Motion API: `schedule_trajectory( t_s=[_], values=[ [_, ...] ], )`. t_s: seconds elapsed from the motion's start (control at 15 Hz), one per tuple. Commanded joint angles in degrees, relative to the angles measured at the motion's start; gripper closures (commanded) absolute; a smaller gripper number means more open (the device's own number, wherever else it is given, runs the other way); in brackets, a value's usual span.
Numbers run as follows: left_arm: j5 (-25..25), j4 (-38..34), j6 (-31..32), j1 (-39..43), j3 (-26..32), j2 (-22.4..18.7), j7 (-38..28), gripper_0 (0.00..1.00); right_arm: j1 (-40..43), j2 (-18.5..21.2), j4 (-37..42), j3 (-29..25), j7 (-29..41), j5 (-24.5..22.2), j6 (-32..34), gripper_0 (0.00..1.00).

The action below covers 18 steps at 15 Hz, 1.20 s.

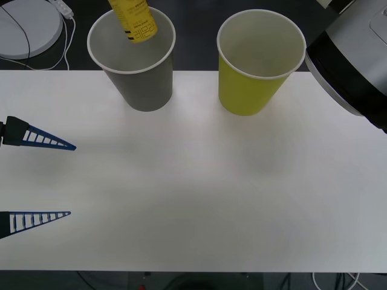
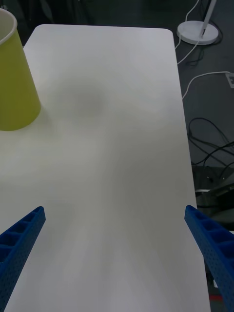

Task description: Put the can into the green bin and the plastic bottle into the gray bin

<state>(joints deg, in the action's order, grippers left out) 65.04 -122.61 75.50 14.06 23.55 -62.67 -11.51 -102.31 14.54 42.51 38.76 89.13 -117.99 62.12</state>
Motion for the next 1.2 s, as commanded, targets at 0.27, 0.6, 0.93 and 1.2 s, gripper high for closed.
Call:
schedule_trajectory(
  t_s=[0.27,0.6,0.93,1.2],
  values=[
    [0.0,0.0,0.0,0.0,0.0,0.0,0.0,0.00,-0.2,-0.8,-1.9,0.0,-0.1,0.8,-2.4,0.00],
    [0.0,0.0,0.0,0.0,0.0,0.0,0.0,0.00,-0.1,-0.9,-2.2,0.0,-0.5,1.0,-3.5,0.00],
    [0.0,0.0,0.0,0.0,0.0,0.0,0.0,0.00,-0.1,-0.9,-2.2,0.0,-1.1,1.0,-3.9,0.00],
    [0.0,0.0,0.0,0.0,0.0,0.0,0.0,0.00,0.0,-0.6,-2.2,-0.1,-2.7,1.5,-3.9,0.00]
  ],
)
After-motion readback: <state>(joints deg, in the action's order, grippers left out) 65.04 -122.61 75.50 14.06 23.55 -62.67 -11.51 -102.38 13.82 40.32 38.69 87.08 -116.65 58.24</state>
